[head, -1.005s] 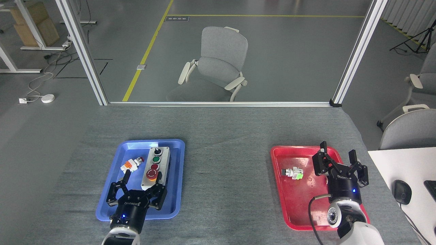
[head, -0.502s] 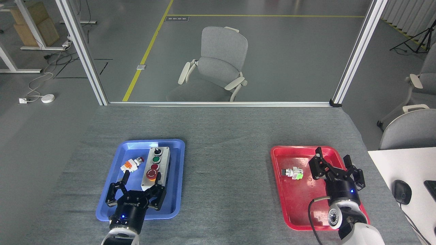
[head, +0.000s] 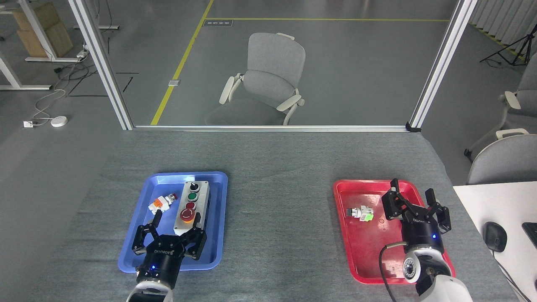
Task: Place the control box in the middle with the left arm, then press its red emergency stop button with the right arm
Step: 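Close the left gripper around the near end of the gray control box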
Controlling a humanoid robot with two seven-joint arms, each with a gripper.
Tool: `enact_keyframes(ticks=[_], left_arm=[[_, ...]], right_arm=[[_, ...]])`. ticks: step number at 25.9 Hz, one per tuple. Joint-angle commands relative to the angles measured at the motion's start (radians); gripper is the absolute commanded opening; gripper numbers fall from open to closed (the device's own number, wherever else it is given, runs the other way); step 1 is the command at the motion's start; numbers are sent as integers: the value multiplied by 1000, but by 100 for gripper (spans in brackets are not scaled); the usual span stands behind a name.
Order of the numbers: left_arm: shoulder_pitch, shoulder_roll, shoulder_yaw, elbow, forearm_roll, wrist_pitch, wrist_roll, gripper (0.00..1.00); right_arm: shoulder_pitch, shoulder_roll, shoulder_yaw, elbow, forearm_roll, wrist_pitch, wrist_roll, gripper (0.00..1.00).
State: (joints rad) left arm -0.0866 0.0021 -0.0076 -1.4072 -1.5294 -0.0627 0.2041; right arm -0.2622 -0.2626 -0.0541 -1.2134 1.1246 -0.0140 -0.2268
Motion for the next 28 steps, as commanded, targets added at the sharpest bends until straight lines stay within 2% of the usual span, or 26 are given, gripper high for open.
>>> enact_keyframes(ticks=[1,22,28], left_arm=[[1,-1,0,-1,0,0,0,100],[13,2,0,-9,0,1,0,100],[1,2,0,4,-2,29,1,100]], right_arm=[[3,2,-1,0,0,-6,-37,100],[-5,-6,-3,21,3,-6,-28,100],[-6,-4,-3,23,3,-7,-28,100]])
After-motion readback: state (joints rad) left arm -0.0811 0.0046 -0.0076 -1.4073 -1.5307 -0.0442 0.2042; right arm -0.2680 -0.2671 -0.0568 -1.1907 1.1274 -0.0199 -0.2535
